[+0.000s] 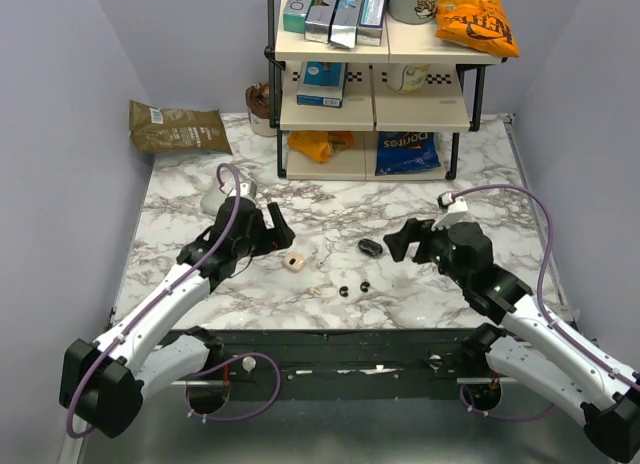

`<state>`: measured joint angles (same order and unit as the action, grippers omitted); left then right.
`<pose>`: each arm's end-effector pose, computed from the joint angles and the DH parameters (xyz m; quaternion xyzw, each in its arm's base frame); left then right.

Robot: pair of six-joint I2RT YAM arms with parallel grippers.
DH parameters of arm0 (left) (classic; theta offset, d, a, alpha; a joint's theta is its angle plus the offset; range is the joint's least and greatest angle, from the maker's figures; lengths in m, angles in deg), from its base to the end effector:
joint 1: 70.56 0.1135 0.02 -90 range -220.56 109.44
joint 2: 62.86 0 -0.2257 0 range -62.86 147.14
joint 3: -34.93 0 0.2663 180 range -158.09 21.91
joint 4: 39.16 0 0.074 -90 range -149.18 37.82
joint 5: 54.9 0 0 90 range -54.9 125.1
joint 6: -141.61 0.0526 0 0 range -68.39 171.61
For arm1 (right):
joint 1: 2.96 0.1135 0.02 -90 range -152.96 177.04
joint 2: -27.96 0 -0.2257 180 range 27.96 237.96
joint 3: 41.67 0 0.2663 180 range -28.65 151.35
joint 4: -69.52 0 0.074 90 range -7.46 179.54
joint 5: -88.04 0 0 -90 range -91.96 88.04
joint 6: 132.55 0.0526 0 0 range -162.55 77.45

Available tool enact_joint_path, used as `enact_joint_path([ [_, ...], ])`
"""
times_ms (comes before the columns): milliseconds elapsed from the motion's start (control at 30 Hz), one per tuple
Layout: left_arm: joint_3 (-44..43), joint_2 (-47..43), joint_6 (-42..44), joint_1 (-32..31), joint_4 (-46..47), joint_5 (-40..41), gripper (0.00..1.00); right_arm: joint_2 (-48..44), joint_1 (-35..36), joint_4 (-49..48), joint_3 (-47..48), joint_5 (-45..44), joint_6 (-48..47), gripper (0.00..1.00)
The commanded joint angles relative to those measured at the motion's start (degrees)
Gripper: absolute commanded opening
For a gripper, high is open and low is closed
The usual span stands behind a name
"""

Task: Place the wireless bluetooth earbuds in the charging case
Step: Pick up the charging case at the center of the board.

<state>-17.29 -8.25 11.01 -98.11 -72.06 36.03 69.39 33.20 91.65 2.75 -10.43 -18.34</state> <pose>0.2297 -0.1189 0.2133 -0.1046 0.8820 -0.2515 0.3846 0.1949 0.1329 0.2354 -0.0420 0.8126 0.2387 0.5300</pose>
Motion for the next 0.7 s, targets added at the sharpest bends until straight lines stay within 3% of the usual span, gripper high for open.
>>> enact_joint_path([
  [0,-3.25,4.71,4.82,-2.94,-6.65,3.89,0.99,0.67,0.14,0.56,-1.69,2.93,-0.03,1.00],
  [267,-10.89,17.01,13.61,-8.40,-17.38,6.54,0.93,4.71,0.14,1.97,0.94,5.92,-0.04,1.00],
  [667,-13.97,23.52,26.62,-9.45,-15.28,0.66,0.89,7.44,0.14,1.88,2.53,11.10,-1.09,1.00],
])
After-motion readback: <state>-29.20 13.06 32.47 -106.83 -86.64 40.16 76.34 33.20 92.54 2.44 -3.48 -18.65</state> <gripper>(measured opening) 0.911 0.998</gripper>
